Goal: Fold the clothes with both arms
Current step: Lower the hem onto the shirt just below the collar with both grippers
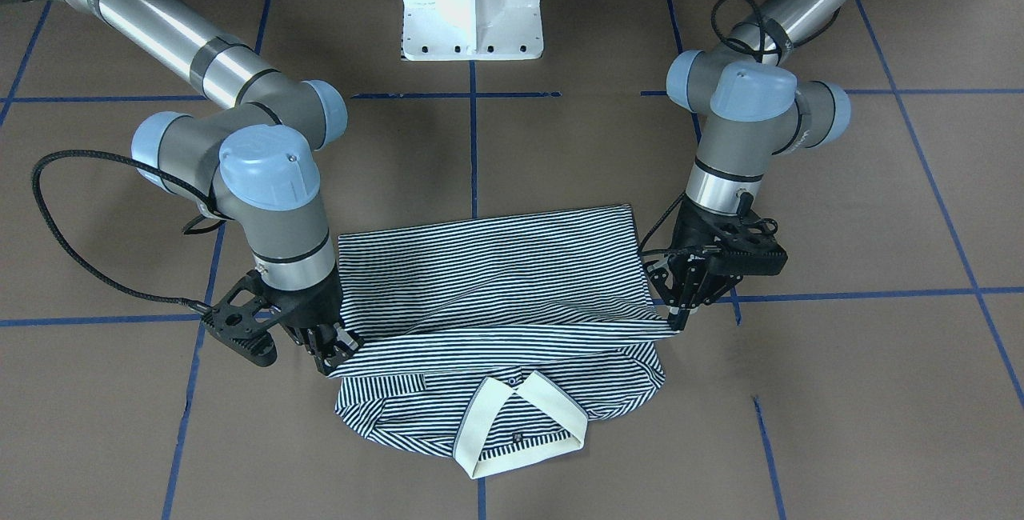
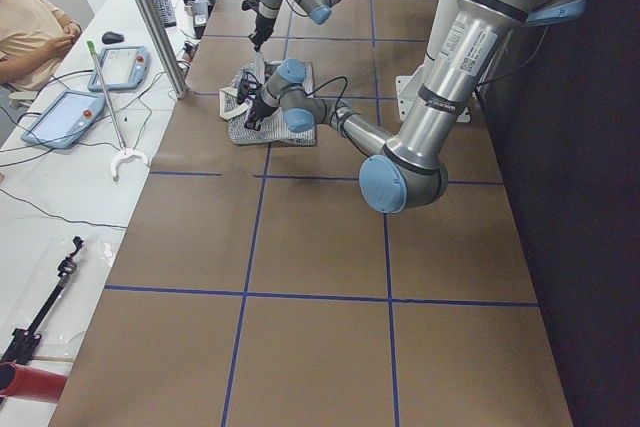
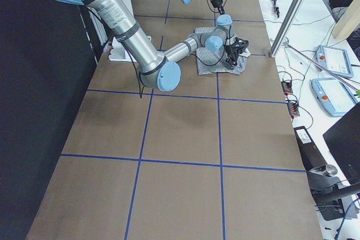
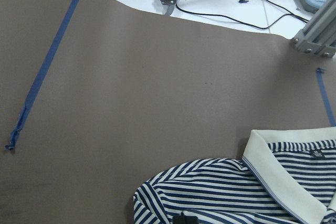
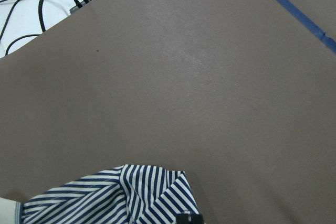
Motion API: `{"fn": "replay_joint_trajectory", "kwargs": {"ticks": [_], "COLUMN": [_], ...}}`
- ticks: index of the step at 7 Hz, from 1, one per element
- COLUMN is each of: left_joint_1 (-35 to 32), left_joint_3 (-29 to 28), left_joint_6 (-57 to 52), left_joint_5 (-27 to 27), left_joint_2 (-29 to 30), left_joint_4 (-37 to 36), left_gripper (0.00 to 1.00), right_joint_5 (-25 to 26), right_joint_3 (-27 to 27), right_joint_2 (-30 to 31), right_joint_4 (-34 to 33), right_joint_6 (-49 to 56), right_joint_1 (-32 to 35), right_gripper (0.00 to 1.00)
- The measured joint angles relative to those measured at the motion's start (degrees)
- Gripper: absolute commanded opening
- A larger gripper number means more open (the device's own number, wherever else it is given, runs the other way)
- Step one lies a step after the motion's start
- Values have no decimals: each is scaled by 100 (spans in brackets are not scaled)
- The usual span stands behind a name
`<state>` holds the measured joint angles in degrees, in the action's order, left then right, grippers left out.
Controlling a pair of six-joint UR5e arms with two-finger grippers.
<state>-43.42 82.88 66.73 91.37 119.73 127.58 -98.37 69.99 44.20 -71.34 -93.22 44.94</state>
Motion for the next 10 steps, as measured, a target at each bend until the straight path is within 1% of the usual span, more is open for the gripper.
{"fn": "replay_joint_trajectory", "kwargs": {"ticks": [3, 5, 8, 10], "left_joint_1": [1, 0, 14, 20], "left_joint_3": [-486, -735, -970, -1087], "left_joint_6": [7, 7, 7, 7], "left_joint_5": [-13, -14, -14, -14], "left_joint_2": [232, 346, 443, 505], "left_joint_4": [42, 135, 205, 221], "left_gripper": [0, 0, 0, 0], "right_joint_5": [56, 70, 59, 59], "right_joint_3": [-535, -837, -1002, -1074], "right_joint_2": [-239, -284, -310, -345], "right_joint_4": [70, 377, 501, 506], "right_joint_6": [21, 30, 32, 32], "right_joint_1": [34, 38, 19, 15], "right_gripper": [0, 0, 0, 6]}}
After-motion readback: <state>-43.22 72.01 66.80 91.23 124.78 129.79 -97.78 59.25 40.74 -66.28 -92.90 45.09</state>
